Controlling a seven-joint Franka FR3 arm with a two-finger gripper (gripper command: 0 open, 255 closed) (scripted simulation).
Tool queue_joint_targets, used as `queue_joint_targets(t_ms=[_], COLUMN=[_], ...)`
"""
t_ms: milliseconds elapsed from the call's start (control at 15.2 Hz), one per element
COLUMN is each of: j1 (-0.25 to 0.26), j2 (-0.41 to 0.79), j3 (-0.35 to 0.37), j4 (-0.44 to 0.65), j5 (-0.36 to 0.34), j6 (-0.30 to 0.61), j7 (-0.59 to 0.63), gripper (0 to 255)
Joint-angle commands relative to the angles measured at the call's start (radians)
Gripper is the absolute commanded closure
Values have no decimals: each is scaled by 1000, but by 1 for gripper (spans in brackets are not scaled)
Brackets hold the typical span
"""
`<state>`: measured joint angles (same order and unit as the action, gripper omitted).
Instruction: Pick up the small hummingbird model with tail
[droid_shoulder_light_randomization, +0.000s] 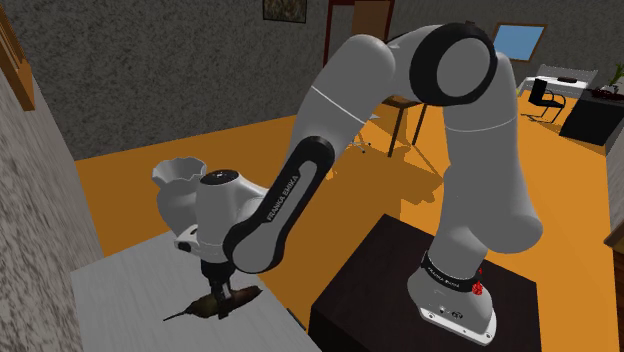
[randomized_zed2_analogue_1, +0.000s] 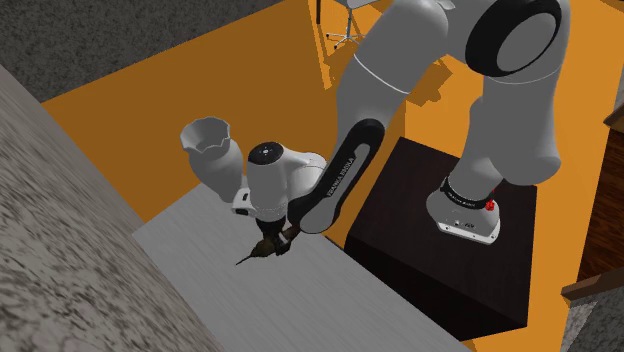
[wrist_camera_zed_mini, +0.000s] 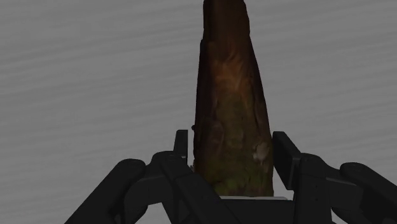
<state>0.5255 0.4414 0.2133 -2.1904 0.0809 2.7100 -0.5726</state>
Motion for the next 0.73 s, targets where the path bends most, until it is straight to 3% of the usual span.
queue_joint_targets(t_ms=[0,660], j1=[-2,-13], j2=[-24,-119], j3=[3,15], j4=[-2,-5], j5=[3,19], j6=[-21,-112], j7=[1,0], gripper=[255,255])
